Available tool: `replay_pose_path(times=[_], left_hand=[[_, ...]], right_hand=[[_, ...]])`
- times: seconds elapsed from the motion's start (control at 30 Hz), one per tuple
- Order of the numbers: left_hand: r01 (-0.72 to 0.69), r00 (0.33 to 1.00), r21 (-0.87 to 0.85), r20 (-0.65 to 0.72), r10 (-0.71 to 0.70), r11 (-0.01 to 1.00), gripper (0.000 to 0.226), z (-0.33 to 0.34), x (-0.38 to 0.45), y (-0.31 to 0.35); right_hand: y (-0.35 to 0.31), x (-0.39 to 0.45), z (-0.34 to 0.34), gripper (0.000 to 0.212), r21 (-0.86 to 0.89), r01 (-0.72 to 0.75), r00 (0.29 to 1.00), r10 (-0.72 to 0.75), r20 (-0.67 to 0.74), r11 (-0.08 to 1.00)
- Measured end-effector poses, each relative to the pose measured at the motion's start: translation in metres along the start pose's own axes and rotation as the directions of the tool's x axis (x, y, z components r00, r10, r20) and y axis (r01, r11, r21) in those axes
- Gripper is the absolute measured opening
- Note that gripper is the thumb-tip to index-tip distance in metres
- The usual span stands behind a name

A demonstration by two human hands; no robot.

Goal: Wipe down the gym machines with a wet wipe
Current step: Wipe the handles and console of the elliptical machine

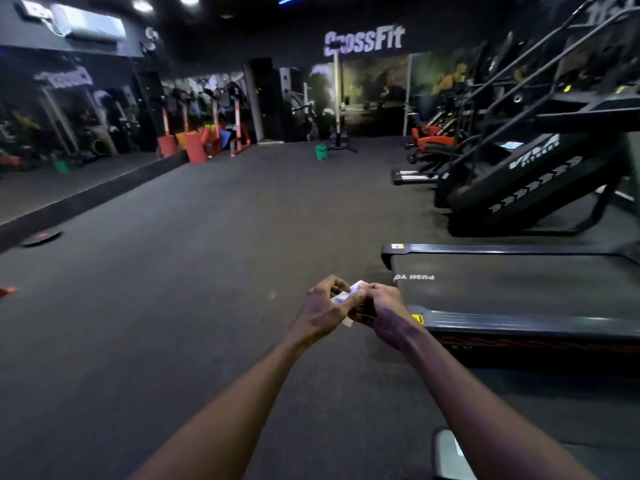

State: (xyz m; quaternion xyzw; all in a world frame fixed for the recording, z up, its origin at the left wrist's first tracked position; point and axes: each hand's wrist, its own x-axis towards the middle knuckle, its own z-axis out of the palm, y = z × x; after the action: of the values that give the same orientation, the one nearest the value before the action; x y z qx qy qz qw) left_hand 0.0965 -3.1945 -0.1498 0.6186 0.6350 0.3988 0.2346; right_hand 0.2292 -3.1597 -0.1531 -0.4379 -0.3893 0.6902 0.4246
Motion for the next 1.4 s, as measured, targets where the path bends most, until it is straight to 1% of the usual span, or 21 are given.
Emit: replay_pose_path(times=[0.07,0.17,0.23,0.37,0.47,0.57,0.63,0.73,0.83,0.93,0.97,1.0,1.03,1.07,1.13,1.17,1.23,1.3,1.33,1.37,1.4], left_hand=[[0.005,1.0,0.02,0.009,-0.005,1.0,0.031,0.008,0.036,-0.01],[-0.045,0.999,0.065,0.024,0.043,0.997,0.027,0.025,0.117,-0.03],[-0.061,0.998,0.078,0.029,0.059,0.995,0.019,0.031,0.164,-0.041],[-0.067,0.997,0.082,0.03,0.065,0.994,0.008,0.035,0.281,-0.044],[-0.024,1.0,-0.001,-0.015,0.023,1.0,0.004,0.032,0.364,-0.043],[0.069,0.998,-0.18,0.014,-0.068,0.981,0.01,0.035,0.443,-0.052],[0.104,0.995,-0.267,0.036,-0.098,0.958,0.012,0.04,0.495,-0.064],[0.074,0.997,-0.32,0.044,-0.063,0.945,0.014,0.051,0.573,-0.086],[0.038,0.998,-0.321,0.059,-0.02,0.946,0.007,0.063,0.661,-0.106],[0.003,0.994,-0.272,0.105,0.027,0.962,0.013,0.068,0.743,-0.114],[-0.02,0.988,-0.253,0.144,0.058,0.967,0.016,0.069,0.765,-0.115],[-0.037,0.977,-0.253,0.196,0.088,0.967,0.017,0.072,0.797,-0.115],[-0.035,0.962,-0.256,0.255,0.103,0.966,0.017,0.077,0.826,-0.117],[-0.027,0.942,-0.267,0.315,0.113,0.963,0.017,0.076,0.837,-0.117],[-0.006,0.887,-0.274,0.443,0.131,0.962,0.015,0.083,0.88,-0.122],[-0.013,0.862,-0.271,0.486,0.148,0.962,0.014,0.088,0.907,-0.125],[-0.028,0.839,-0.259,0.519,0.164,0.965,0.013,0.096,0.952,-0.134],[-0.042,0.84,-0.246,0.516,0.167,0.968,0.013,0.11,1.006,-0.145],[-0.043,0.844,-0.242,0.51,0.165,0.969,0.013,0.119,1.038,-0.15],[-0.041,0.845,-0.233,0.511,0.158,0.972,0.013,0.125,1.062,-0.155],[-0.037,0.843,-0.225,0.516,0.152,0.974,0.014,0.131,1.086,-0.159]], right_hand=[[-0.004,0.033,-0.001,0.026,0.008,0.002,0.999,-0.002,-0.036,1.0],[-0.019,0.109,-0.008,0.031,0.018,0.036,0.996,-0.034,-0.08,0.999],[-0.033,0.148,-0.012,0.032,-0.027,0.047,0.996,-0.049,-0.08,0.999],[-0.08,0.251,-0.019,0.026,-0.109,0.079,0.991,-0.089,-0.097,0.991],[-0.11,0.32,-0.024,0.02,-0.214,0.081,0.981,-0.116,-0.156,0.973],[-0.129,0.387,-0.035,0.018,-0.339,0.067,0.964,-0.149,-0.221,0.938],[-0.137,0.437,-0.046,0.018,-0.392,0.053,0.952,-0.166,-0.259,0.919],[-0.15,0.514,-0.061,0.024,-0.537,0.03,0.91,-0.245,-0.333,0.843],[-0.167,0.6,-0.071,0.021,-0.649,-0.005,0.85,-0.339,-0.404,0.761],[-0.194,0.66,-0.074,0.013,-0.814,-0.076,0.828,-0.418,-0.373,0.576],[-0.203,0.676,-0.073,0.008,-0.833,-0.084,0.827,-0.428,-0.365,0.548],[-0.217,0.701,-0.074,0.005,-0.829,-0.074,0.831,-0.426,-0.359,0.554],[-0.229,0.727,-0.073,0.012,-0.815,-0.028,0.84,-0.428,-0.333,0.579],[-0.239,0.735,-0.067,0.02,-0.788,0.034,0.864,-0.415,-0.286,0.615],[-0.259,0.778,-0.06,0.033,-0.681,0.152,0.899,-0.386,-0.205,0.716],[-0.269,0.803,-0.056,0.033,-0.628,0.192,0.909,-0.378,-0.176,0.754],[-0.283,0.84,-0.053,0.02,-0.506,0.191,0.934,-0.315,-0.171,0.841],[-0.295,0.888,-0.06,0.014,-0.32,0.128,0.953,-0.206,-0.222,0.939],[-0.302,0.92,-0.068,0.016,-0.23,0.086,0.958,-0.144,-0.249,0.969],[-0.308,0.945,-0.074,0.023,-0.15,0.047,0.964,-0.084,-0.251,0.988],[-0.314,0.969,-0.082,0.032,-0.126,0.014,0.971,-0.043,-0.236,0.992]])
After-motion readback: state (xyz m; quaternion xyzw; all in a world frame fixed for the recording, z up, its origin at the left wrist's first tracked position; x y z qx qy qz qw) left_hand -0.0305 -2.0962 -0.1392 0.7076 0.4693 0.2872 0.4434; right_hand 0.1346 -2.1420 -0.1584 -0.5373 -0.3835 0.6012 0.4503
